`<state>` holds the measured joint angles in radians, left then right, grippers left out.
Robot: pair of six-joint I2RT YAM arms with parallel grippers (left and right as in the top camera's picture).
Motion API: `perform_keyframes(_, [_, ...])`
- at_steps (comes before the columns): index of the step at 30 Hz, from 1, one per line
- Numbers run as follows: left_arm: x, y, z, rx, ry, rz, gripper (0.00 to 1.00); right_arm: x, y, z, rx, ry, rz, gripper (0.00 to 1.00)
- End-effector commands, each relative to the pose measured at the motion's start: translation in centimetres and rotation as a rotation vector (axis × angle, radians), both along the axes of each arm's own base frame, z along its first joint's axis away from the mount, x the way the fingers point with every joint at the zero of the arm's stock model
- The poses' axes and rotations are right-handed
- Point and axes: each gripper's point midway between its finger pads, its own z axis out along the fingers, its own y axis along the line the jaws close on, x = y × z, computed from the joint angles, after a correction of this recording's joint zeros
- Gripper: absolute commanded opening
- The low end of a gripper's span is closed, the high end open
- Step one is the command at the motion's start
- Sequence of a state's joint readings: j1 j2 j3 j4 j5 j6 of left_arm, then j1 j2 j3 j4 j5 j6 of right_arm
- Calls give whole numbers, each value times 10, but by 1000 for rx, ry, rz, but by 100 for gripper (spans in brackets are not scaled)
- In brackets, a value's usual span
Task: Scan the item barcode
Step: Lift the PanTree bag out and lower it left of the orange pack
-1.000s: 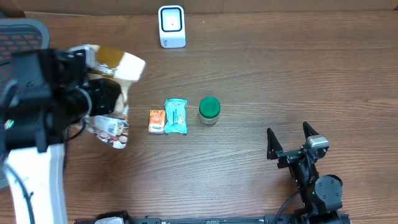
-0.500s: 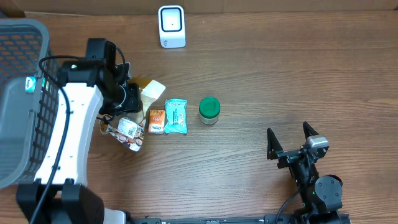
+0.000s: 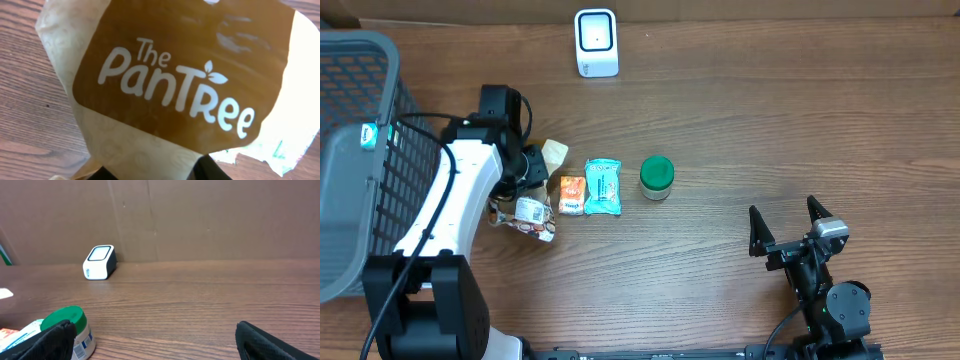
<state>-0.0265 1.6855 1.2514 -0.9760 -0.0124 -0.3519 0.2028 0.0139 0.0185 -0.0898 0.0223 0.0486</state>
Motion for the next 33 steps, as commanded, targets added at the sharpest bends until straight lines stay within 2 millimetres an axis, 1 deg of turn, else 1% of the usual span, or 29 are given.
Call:
perform_keyframes(1, [2,8,-8,39,-15,54,10,0,0,-1,-3,-8,4,100])
perform_keyframes(6, [10,9,-9,38,-50,59,9,0,0,-1,-3,-8,4,100])
perform_keyframes(13, [13,10,-13,46,-65,81,8,0,0,-1,-3,-8,4,100])
perform_keyframes(20, [13,10,-36,46,-83,74,8,0,0,-1,-3,-8,4,100])
perform_keyframes(29, [5,7,-63,33,-85,54,9,0,0,-1,-3,-8,4,100])
perform_keyframes(33, [1,2,-76,4,-76,47,9,0,0,-1,-3,-8,4,100])
